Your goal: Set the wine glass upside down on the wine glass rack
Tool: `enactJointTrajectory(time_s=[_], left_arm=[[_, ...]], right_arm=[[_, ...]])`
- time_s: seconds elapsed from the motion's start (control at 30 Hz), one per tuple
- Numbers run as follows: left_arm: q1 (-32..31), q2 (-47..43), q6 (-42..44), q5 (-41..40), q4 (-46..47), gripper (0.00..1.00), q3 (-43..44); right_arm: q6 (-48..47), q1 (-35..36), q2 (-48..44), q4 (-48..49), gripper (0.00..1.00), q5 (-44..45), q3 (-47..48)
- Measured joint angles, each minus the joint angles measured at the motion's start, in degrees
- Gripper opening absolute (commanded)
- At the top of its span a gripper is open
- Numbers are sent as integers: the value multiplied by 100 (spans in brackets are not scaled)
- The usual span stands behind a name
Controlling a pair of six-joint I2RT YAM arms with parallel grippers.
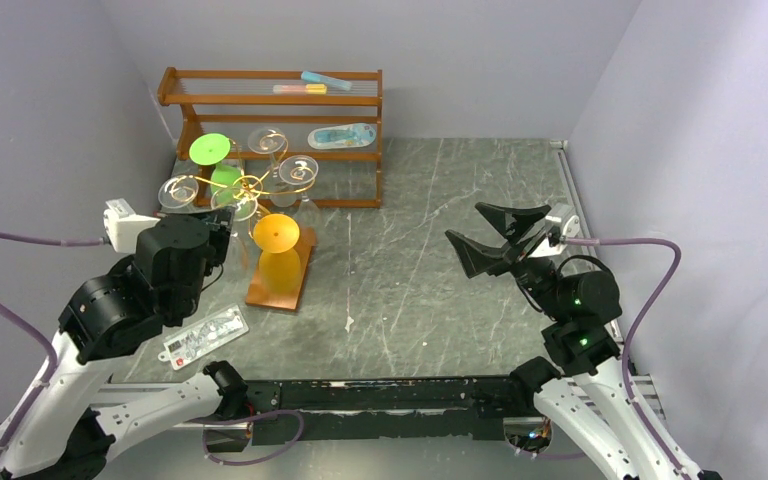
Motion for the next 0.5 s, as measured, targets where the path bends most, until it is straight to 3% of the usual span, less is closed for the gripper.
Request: enactJointTrajectory(time_s=[0.5], left_arm=[[0, -175, -415, -935, 116, 5, -269]], right_arm=[[7, 0, 83, 2, 82, -7, 0]])
